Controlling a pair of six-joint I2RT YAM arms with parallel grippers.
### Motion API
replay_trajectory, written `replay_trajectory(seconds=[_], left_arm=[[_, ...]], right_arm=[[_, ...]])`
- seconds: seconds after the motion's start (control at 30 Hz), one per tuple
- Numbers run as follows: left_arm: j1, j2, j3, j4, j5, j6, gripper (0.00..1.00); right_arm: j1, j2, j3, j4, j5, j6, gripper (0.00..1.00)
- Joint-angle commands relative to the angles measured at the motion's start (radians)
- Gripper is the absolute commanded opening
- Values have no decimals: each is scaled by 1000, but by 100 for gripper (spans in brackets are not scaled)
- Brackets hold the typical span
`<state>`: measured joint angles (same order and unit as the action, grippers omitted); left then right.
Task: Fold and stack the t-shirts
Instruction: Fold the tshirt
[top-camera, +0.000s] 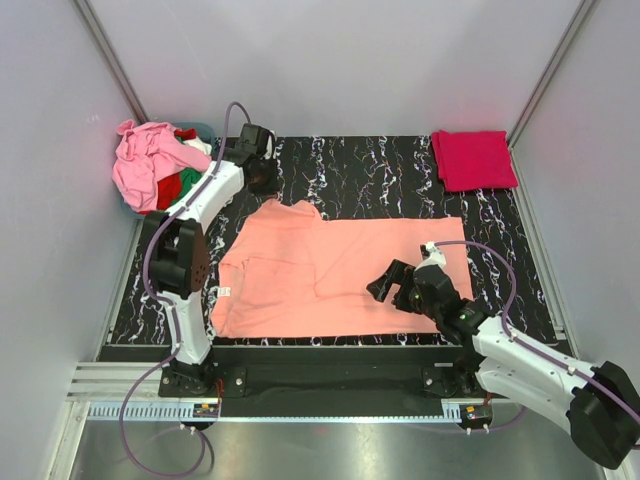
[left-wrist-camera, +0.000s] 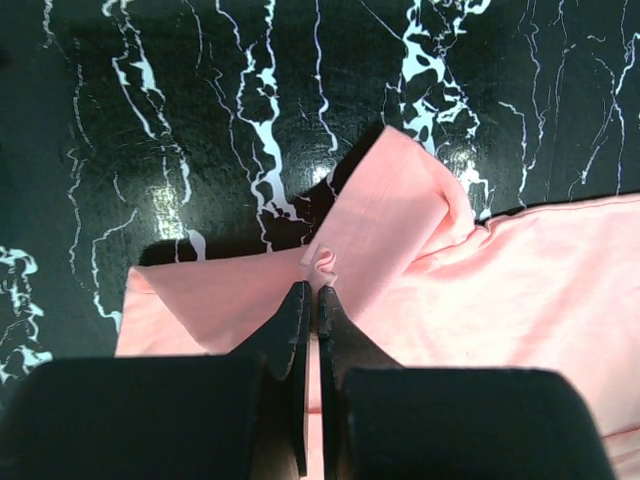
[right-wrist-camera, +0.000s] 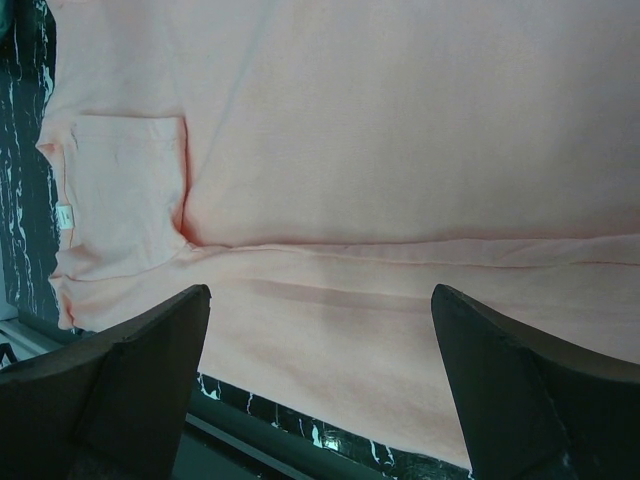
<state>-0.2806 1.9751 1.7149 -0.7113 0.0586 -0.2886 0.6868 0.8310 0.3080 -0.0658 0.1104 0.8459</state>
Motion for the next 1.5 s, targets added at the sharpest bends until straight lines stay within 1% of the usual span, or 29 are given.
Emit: replay_trajectory(seconds=[0.0,0.47,0.5,0.73,0.97,1.47], left_arm=[[1,-56,6,12,-46,23,0],[-2,-78,0,18,-56,29,0],[0,-75,0,16,-83,29,0],[-2,-96,-6,19,-101,31,0],[-2,-105,-8,24,-102,28,0],[1,-122,-8,33,-88,19,0]], right_arm=[[-9,11,25,26,-5,1,100],[-9,43,39,31,-9,-1,100],[-9,46,40,29,-11,-2,100],[-12,77,52,37,-26,-8,100],[-15,109,63,50,-46,-16,100],[-18,115,62,57,-55,-19,100]])
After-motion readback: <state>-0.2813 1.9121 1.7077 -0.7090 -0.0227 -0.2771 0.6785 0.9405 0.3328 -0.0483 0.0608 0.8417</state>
